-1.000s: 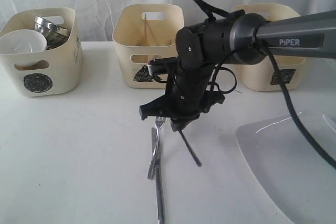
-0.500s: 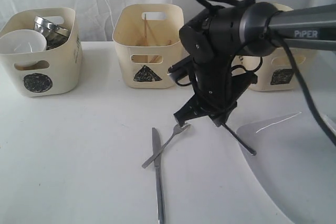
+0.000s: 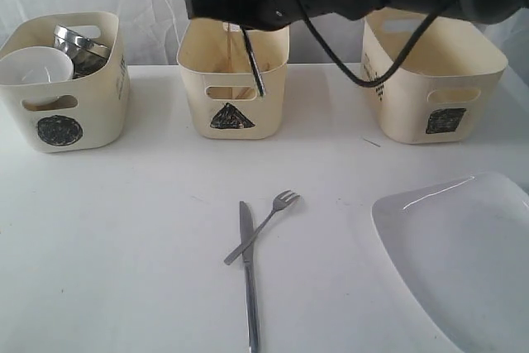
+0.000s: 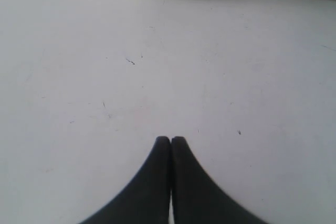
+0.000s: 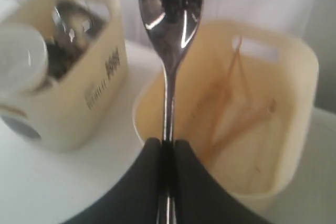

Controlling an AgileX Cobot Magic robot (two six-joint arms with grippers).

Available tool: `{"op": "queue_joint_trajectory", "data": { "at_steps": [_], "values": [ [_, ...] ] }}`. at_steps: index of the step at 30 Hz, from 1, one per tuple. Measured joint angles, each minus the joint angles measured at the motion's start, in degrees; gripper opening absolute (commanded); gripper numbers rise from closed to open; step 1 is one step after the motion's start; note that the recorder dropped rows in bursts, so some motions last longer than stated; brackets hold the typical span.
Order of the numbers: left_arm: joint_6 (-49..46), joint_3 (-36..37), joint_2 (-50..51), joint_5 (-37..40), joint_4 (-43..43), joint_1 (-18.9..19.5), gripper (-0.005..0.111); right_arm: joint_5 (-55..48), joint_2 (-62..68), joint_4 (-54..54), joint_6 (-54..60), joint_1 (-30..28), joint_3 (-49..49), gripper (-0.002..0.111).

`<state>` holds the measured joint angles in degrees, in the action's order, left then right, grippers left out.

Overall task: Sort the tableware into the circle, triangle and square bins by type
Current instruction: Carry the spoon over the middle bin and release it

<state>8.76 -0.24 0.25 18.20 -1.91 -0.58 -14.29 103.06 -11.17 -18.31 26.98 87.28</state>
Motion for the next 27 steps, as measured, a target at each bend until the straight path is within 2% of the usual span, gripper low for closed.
{"op": "queue_joint_trajectory", "data": {
  "at_steps": [7,14,22,27],
  "values": [
    [0.0,0.0,0.0,0.0,0.0,0.0,0.0,20.4,7.6,0.4,-1.1,-0.4,0.0,0.0],
    [0.0,0.0,0.0,0.0,0.0,0.0,0.0,33.2,12.7,1.5,-1.1,-3.0,0.0,0.0],
    [0.0,0.0,0.0,0.0,0.0,0.0,0.0,45.6,14.3,12.3,-0.3,-6.8,0.0,0.0],
    [0.0,0.0,0.0,0.0,0.0,0.0,0.0,53.0,18.6,14.5,5.7,-8.0,0.1,0.01]
  ]
}}
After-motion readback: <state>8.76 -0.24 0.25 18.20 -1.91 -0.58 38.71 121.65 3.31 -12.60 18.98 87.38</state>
